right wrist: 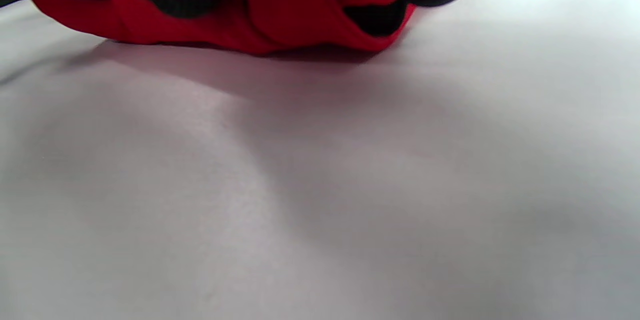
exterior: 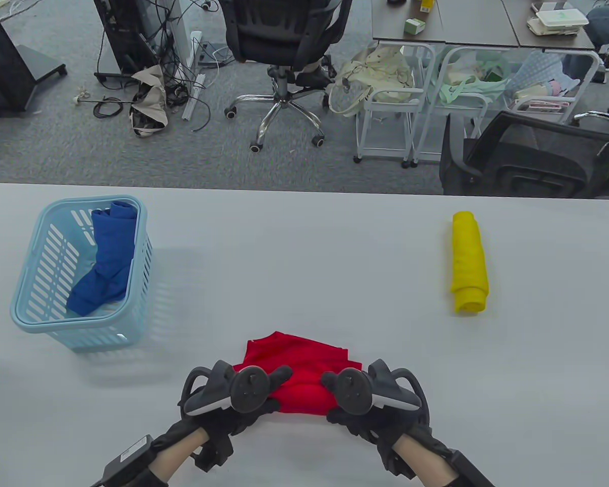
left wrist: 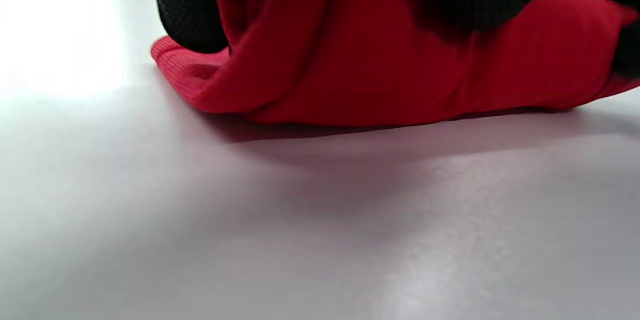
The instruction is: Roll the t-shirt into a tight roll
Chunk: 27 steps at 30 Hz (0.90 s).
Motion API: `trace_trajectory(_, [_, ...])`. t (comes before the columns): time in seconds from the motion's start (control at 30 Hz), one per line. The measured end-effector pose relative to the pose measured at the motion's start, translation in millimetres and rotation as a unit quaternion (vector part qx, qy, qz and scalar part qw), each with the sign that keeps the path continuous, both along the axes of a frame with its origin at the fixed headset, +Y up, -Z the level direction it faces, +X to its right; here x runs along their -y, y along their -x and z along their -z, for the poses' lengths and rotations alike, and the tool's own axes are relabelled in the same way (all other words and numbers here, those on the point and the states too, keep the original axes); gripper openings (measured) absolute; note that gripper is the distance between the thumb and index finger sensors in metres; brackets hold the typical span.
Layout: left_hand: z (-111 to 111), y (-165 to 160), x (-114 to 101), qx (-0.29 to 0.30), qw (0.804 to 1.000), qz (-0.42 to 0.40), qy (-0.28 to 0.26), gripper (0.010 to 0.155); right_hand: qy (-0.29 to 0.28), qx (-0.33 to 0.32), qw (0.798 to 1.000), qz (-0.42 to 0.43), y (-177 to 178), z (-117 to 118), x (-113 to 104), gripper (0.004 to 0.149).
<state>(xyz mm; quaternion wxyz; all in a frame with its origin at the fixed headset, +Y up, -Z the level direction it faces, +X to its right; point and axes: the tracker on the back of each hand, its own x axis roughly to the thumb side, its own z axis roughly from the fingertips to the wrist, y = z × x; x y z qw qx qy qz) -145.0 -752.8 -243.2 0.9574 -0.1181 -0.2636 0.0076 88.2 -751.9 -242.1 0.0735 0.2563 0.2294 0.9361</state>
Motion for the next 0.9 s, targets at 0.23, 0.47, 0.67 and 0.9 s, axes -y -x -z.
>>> trace_trajectory(0.23, [-15,-17,2,0.053,0.976,0.140,-0.161,0.078,0.078,-0.002,0.995,0.067,-8,5,4,0.072])
trace_trajectory(0.47, [-2,-6,-4,0.026,0.999,0.018,-0.021,0.063,-0.031,0.015,0.999,-0.003,-3,-2,-4,0.078])
trace_trajectory(0.67, [7,3,1,-0.011,0.997,-0.044,0.066,0.065,-0.082,-0.005,0.995,-0.057,4,-5,-5,0.070])
trace_trajectory(0.9, [-9,-10,6,0.048,0.991,0.110,-0.060,0.084,-0.010,0.006,1.000,0.000,-1,2,-1,0.066])
